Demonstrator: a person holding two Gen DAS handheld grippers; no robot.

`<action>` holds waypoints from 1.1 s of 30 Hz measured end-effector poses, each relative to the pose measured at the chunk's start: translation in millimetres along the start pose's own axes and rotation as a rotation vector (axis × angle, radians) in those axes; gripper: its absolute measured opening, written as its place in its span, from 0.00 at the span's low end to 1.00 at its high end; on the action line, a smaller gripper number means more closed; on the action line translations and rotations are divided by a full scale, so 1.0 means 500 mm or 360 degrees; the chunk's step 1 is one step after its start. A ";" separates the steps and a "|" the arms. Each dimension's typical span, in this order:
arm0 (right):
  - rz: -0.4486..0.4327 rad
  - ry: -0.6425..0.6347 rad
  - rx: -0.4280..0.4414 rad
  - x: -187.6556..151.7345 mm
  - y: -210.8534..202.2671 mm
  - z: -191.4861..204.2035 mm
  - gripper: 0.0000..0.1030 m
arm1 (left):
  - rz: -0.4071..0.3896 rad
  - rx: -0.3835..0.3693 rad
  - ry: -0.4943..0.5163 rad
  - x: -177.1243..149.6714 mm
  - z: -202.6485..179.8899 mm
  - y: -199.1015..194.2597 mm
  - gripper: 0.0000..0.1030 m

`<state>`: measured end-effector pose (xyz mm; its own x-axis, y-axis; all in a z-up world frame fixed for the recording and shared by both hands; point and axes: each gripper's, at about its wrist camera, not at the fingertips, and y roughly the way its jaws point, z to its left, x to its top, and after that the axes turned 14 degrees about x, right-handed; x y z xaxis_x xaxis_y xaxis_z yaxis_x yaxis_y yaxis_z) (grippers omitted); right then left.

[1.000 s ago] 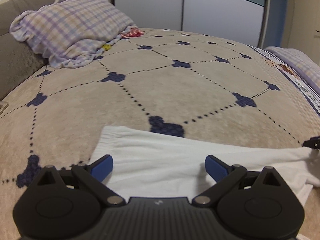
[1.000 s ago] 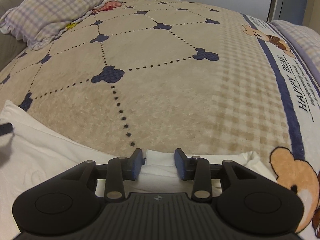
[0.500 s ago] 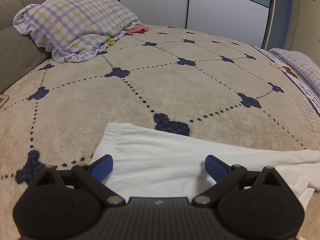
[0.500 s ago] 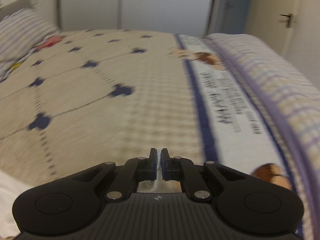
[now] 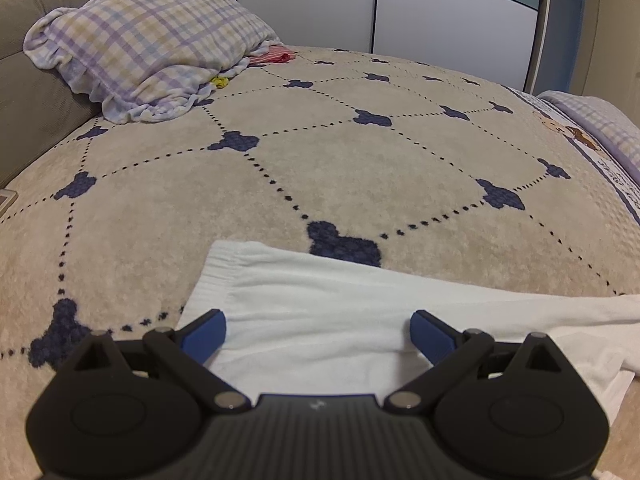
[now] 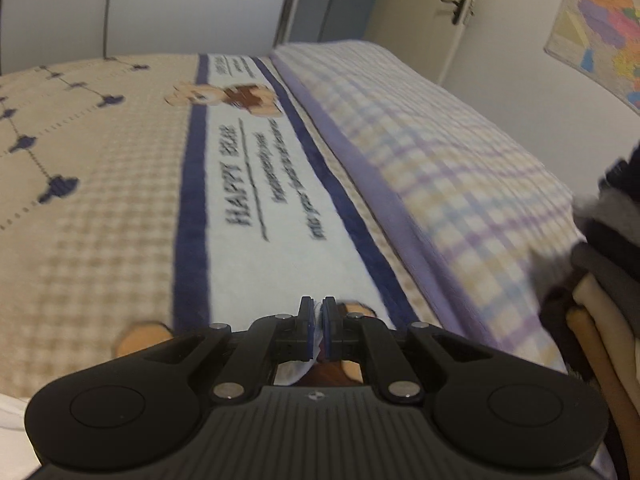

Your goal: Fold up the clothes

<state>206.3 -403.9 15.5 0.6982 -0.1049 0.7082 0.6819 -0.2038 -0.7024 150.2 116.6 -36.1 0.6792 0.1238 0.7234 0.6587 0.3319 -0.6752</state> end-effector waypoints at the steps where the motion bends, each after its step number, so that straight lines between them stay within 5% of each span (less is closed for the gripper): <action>1: 0.0022 0.0006 -0.0009 -0.008 0.005 -0.005 0.05 | 0.0000 0.0002 0.0004 0.000 -0.001 0.000 0.97; 8: 0.0146 0.0031 -0.0026 -0.052 0.028 -0.025 0.06 | 0.0004 0.0009 0.0025 -0.002 -0.002 0.003 0.97; 16: 0.0050 -0.0041 0.0173 -0.047 -0.022 0.026 0.23 | -0.0001 -0.0007 -0.0004 0.003 0.012 0.003 0.97; 20: -0.0003 -0.0075 0.0379 -0.044 -0.056 0.066 0.26 | -0.0056 -0.0039 0.0012 0.020 0.045 0.009 0.97; 28: 0.0110 -0.0310 0.1067 -0.049 -0.082 0.237 0.27 | -0.0165 -0.0102 0.0046 0.052 0.111 0.020 0.95; 33: 0.0214 -0.0411 0.1312 -0.044 -0.068 0.348 0.27 | -0.0136 -0.0227 0.0007 0.057 0.149 0.058 0.79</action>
<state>206.0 -225.5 11.5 0.7436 0.1669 0.6474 0.4606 0.5740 -0.6770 164.6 199.7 -24.5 0.6200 0.0963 0.7787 0.7533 0.2046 -0.6250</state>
